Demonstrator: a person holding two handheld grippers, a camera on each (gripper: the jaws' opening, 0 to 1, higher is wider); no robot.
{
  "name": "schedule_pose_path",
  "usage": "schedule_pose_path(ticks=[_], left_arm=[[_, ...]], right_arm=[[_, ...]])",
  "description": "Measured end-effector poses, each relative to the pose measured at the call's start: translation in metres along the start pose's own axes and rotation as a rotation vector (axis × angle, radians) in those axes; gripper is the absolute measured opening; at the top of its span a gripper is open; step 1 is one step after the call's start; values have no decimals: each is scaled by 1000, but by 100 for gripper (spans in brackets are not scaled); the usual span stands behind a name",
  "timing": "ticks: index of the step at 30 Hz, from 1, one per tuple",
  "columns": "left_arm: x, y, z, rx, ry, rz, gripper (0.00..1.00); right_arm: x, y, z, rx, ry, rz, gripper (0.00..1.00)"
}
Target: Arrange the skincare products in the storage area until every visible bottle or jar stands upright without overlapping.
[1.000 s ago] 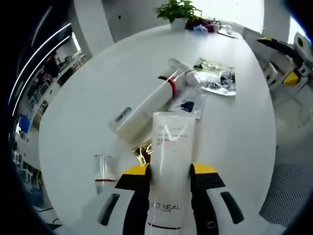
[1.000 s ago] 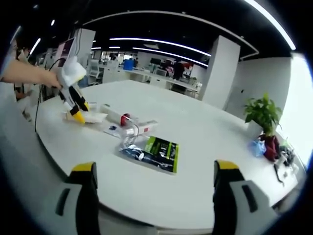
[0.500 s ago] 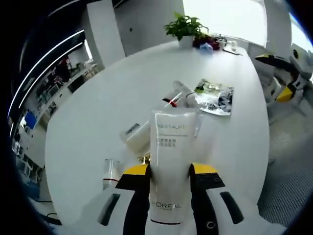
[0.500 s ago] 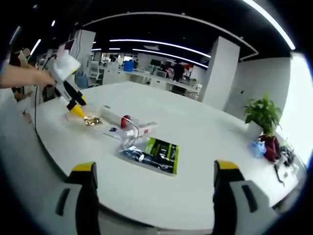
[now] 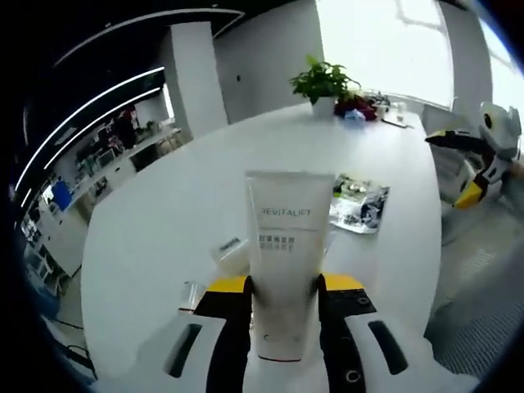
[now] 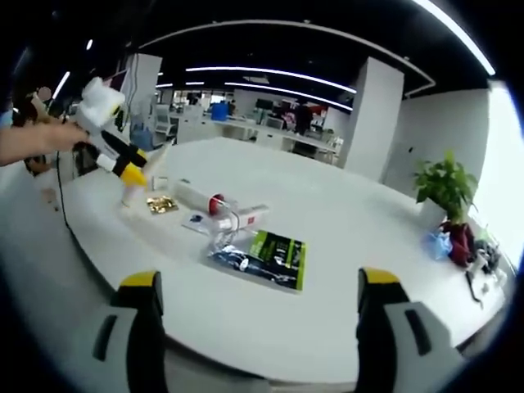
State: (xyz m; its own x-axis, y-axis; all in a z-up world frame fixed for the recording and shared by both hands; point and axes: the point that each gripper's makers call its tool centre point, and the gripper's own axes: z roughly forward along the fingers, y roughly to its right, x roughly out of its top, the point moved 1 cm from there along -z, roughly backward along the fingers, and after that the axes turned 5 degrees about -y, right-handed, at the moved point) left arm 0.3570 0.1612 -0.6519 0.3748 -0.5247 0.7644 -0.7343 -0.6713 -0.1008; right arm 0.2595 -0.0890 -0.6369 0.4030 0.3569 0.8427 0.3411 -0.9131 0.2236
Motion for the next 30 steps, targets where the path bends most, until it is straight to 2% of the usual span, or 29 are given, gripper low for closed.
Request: schedule_pose_path(ticks=[4, 7, 12, 17, 21, 23, 27, 30], left_arm=[[7, 8, -1, -1, 26, 8, 28], [13, 13, -2, -6, 49, 6, 28], [24, 22, -2, -16, 83, 5, 28], [34, 32, -3, -36, 118, -10, 28], [40, 40, -2, -52, 146, -31, 28], [44, 43, -1, -60, 164, -43, 28], [50, 48, 0, -63, 183, -69, 28], [55, 54, -1, -68, 192, -72, 28]], right_arm=[[4, 2, -2, 16, 10, 29, 99], [8, 2, -3, 21, 5, 18, 99], [29, 3, -3, 28, 42, 4, 98], [53, -10, 3, 100, 89, 44, 95], [68, -31, 12, 206, 114, 106, 85], [76, -39, 16, 234, 129, 118, 85], [88, -54, 22, 283, 138, 105, 77], [100, -64, 27, 318, 165, 94, 75]])
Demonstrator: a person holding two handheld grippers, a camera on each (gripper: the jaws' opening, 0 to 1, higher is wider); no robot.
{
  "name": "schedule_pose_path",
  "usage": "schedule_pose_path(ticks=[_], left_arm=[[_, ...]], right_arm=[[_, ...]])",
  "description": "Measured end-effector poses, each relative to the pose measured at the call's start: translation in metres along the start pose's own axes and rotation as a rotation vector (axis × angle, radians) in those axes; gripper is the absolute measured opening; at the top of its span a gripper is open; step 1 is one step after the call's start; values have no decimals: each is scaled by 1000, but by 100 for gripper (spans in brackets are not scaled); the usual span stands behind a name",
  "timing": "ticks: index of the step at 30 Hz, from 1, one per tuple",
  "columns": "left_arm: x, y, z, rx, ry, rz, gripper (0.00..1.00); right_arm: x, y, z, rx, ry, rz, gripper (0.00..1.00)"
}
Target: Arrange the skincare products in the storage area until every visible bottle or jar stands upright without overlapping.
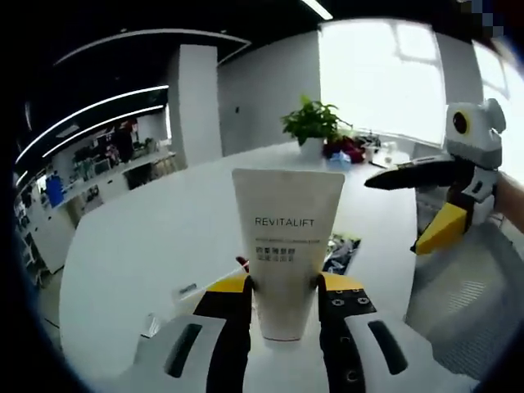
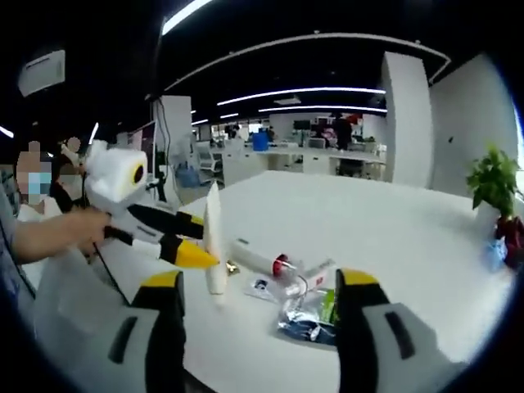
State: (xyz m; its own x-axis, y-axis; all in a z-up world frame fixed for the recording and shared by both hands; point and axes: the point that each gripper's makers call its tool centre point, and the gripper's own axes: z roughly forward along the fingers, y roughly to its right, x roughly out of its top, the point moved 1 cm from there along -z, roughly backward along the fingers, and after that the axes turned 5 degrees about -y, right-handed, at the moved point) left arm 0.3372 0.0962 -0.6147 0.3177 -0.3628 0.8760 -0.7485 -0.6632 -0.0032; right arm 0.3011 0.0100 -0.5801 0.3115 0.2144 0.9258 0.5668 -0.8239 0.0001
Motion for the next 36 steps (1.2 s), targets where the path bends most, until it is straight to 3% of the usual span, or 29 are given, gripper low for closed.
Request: schedule_pose_path(ticks=[9, 20, 23, 36], left_arm=[[-4, 6, 3, -2, -13, -13, 28], [-4, 21, 6, -28, -9, -34, 28], [-3, 24, 8, -34, -7, -29, 28], [0, 26, 11, -21, 1, -10, 28]], right_arm=[[24, -14, 15, 115, 74, 79, 47], [29, -22, 34, 167, 68, 99, 36], [28, -22, 38, 168, 53, 88, 25], [32, -23, 42, 183, 53, 54, 10]])
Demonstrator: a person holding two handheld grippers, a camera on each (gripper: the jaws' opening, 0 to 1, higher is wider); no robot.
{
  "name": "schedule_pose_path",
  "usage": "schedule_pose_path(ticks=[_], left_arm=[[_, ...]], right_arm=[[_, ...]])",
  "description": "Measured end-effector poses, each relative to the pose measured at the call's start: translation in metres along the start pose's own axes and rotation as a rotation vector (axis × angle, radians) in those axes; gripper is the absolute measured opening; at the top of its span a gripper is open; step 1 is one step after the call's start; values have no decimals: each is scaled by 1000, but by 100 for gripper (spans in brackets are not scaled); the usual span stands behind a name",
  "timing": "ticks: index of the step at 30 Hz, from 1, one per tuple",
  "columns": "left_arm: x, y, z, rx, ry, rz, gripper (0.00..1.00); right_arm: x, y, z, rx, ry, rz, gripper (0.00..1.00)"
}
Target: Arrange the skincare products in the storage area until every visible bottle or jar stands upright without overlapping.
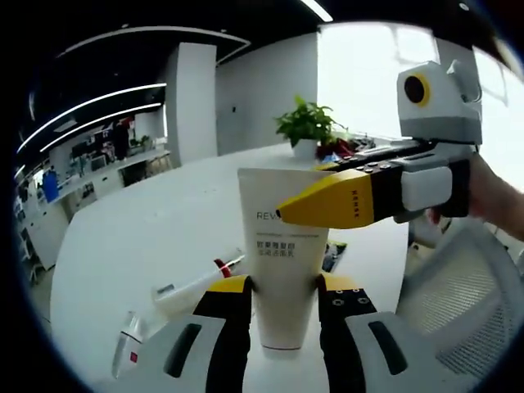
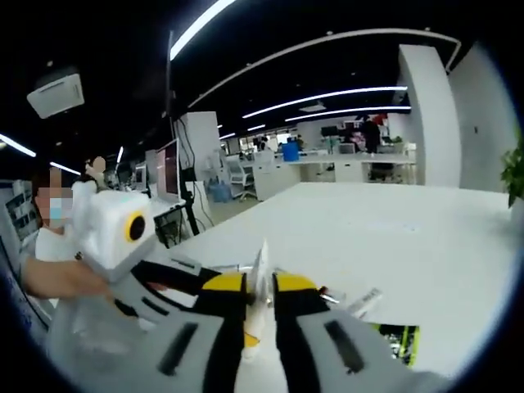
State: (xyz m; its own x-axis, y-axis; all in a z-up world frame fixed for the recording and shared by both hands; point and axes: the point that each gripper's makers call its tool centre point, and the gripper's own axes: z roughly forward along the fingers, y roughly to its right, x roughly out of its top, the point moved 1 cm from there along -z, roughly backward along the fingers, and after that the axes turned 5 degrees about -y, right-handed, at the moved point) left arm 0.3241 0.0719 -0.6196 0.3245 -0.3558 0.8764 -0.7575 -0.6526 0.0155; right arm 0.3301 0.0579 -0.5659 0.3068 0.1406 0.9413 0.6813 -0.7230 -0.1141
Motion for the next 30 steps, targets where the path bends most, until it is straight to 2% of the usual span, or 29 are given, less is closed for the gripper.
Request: schedule_pose_path(ticks=[7, 10, 11, 12, 13, 14, 15, 17, 19, 21, 22, 23, 26, 27, 28, 30], left_arm=[[-2, 2, 7, -7, -17, -13, 28], [-2, 2, 9, 2, -13, 1, 28], [-3, 2, 9, -2, -17, 10, 28], [-3, 3, 10, -10, -20, 30, 28], [-3, 3, 10, -15, -17, 39, 27], [-3, 4, 10, -19, -14, 42, 27], [-3, 5, 10, -28, -14, 43, 27], [-2, 7, 9, -53, -11, 48, 27], [-1, 9, 9, -75, -7, 66, 26], [-4, 9, 10, -88, -25, 66, 28], [-9, 9, 11, -98, -53, 70, 28], [-10, 8, 14, -104, -55, 87, 28], [-10, 12, 15, -140, -50, 126, 25], [-8, 14, 15, -153, -43, 129, 25], [-6, 18, 15, -182, -35, 140, 25], [-1, 22, 16, -211, -15, 147, 26]], right_arm=[[-3, 1, 0, 6, -29, -33, 8], [-3, 0, -1, -32, -42, -147, 6], [-3, -3, 0, -20, -45, -147, 6], [-3, -4, 0, -4, -49, -163, 5], [-2, -8, 0, 40, -53, -143, 5], [-1, -8, 0, 47, -56, -145, 5], [-1, -4, -2, 52, -72, -203, 5], [1, -1, -4, 81, -73, -179, 4], [3, -2, -8, 146, -59, -183, 4], [5, -6, -13, 224, -45, -243, 4], [5, -7, -14, 236, -46, -258, 4], [5, -6, -15, 255, -48, -295, 4], [-1, -4, -17, 318, -73, -292, 4], [-2, -6, -18, 353, -71, -303, 4], [0, -7, -19, 385, -41, -294, 4], [-2, -4, -21, 415, -38, -275, 4]])
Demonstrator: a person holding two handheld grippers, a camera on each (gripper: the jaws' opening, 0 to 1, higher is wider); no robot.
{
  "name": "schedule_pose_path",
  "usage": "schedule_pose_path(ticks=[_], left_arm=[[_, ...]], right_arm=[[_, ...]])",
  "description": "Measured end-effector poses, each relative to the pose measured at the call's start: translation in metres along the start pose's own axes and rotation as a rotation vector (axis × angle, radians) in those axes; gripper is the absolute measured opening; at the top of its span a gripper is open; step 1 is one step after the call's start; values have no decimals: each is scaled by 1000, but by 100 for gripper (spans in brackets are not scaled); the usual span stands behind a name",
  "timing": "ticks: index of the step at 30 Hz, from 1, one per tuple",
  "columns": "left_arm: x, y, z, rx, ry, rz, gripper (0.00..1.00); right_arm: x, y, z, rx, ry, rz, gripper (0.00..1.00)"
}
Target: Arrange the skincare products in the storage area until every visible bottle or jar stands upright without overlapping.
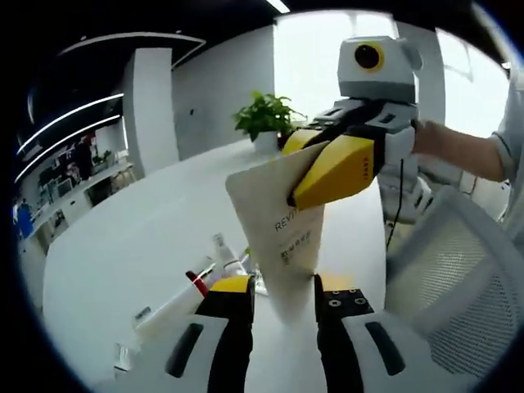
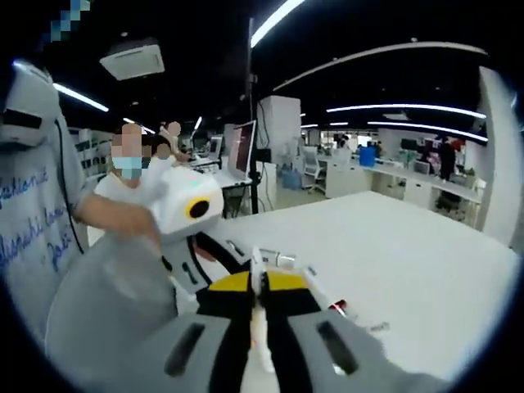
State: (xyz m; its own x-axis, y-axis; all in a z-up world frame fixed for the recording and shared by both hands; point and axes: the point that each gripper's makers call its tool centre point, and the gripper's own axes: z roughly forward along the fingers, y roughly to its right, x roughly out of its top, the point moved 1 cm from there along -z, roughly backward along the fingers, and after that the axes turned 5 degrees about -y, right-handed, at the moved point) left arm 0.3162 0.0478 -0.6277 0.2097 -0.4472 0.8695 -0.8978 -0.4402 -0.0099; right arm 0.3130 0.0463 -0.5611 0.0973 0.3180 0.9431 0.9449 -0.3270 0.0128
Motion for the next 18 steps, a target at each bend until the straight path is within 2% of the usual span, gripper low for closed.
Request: schedule_pose_path(ticks=[2, 8, 14, 18], left_arm=[[2, 2, 1, -21, 10, -6, 27], [1, 7, 7, -62, -2, -4, 25], [-1, 10, 11, -72, -13, -2, 21], [1, 9, 13, -62, -7, -2, 21]], right_arm=[[-2, 2, -1, 19, 17, 48, 4], [-1, -8, -2, 104, 55, 12, 4], [-4, -8, 0, 132, 31, 11, 5], [-4, -6, -1, 114, 18, -5, 6]])
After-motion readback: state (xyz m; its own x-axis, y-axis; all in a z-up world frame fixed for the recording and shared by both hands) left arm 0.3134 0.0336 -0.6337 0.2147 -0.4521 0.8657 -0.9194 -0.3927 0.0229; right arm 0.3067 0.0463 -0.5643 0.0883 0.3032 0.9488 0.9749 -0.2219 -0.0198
